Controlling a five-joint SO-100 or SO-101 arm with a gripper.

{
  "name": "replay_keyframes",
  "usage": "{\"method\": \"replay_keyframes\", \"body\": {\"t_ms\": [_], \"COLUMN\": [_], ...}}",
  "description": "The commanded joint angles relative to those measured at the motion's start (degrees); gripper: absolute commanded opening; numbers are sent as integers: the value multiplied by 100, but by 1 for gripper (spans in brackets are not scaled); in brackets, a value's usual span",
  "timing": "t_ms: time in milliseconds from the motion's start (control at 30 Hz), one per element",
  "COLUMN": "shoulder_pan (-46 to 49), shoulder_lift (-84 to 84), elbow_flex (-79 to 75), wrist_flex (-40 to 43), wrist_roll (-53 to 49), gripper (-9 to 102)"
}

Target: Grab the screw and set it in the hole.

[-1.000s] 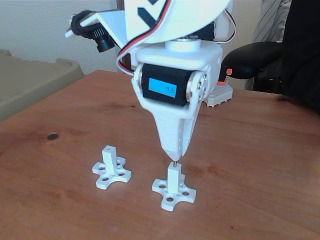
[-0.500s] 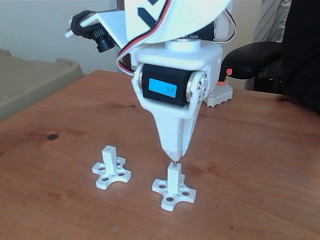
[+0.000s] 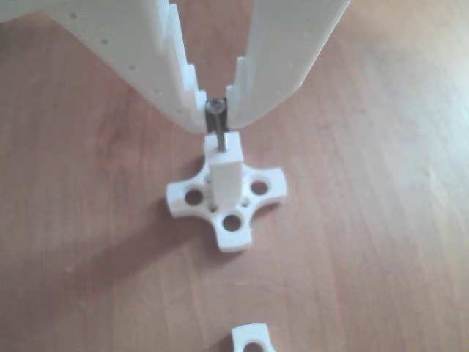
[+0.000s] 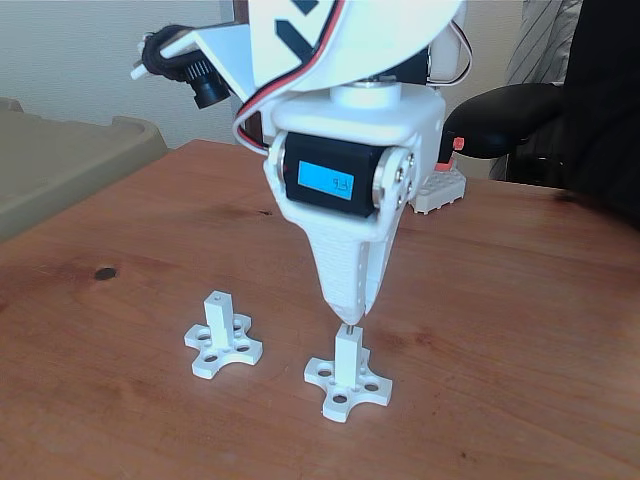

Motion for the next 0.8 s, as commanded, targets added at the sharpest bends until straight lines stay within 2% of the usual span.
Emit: {"method": "replay_keyframes", "body": {"t_ms": [0,333,767], "shoulder_pan": [62,114,123], "shoulder_lift": [62,26,79], "elbow_flex": [-299,-343,-352], "wrist_flex": [-79,-62,167], "wrist_roll": [-35,-53,26], "gripper": [0,1,15]}}
